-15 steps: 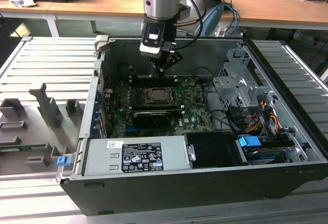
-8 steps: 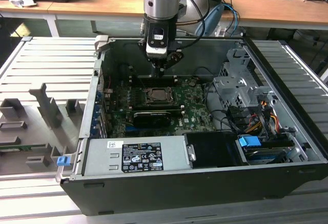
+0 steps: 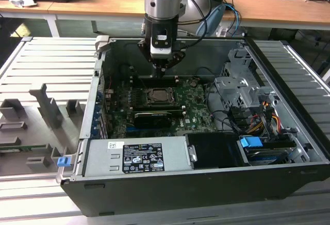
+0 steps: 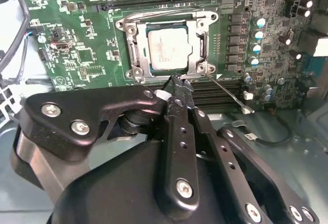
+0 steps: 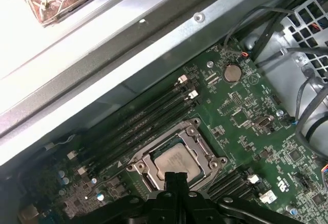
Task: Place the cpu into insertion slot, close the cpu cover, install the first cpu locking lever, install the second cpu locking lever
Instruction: 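Install the first cpu locking lever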
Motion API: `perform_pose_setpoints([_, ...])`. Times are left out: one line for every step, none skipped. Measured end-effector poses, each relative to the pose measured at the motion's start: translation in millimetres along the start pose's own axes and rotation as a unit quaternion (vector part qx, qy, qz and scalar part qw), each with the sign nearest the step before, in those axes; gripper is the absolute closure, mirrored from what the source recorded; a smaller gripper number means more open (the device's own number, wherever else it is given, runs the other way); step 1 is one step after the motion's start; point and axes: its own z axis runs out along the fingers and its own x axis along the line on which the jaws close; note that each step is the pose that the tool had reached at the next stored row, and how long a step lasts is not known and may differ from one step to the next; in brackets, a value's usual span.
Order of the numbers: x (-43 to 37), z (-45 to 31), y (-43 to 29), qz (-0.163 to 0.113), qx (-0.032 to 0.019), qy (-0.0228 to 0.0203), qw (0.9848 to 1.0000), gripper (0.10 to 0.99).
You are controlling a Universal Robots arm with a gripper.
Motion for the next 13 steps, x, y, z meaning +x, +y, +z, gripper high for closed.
perform_pose_setpoints([0.0,0.0,0.0,-0.006,-0.0001,0.0003,1.0,0.98])
perform_pose_setpoints([0.0,0.0,0.0,-0.011,-0.0002,0.0005,0.9999,0.98])
perform_pose_setpoints([0.0,0.0,0.0,-0.014,-0.0002,0.0006,0.9999,0.98])
perform_pose_setpoints([0.0,0.0,0.0,-0.018,-0.0003,0.0008,0.9998,0.98])
perform_pose_setpoints([0.0,0.0,0.0,-0.022,-0.0003,0.001,0.9998,0.98])
perform_pose_setpoints([0.0,0.0,0.0,-0.026,-0.0004,0.0012,0.9996,0.98])
perform_pose_setpoints([0.0,0.0,0.0,-0.03,-0.0004,0.0013,0.9996,0.98])
perform_pose_setpoints([0.0,0.0,0.0,-0.033,-0.0005,0.0015,0.9994,0.98])
perform_pose_setpoints([0.0,0.0,0.0,-0.036,-0.0005,0.0017,0.9993,0.98])
perform_pose_setpoints([0.0,0.0,0.0,-0.04,-0.0006,0.0018,0.9992,0.98])
perform_pose_setpoints([0.0,0.0,0.0,-0.046,-0.0007,0.0021,0.9989,0.98])
perform_pose_setpoints([0.0,0.0,0.0,-0.051,-0.0007,0.0023,0.9987,0.98])
perform_pose_setpoints([0.0,0.0,0.0,-0.055,-0.0008,0.0025,0.9985,0.98])
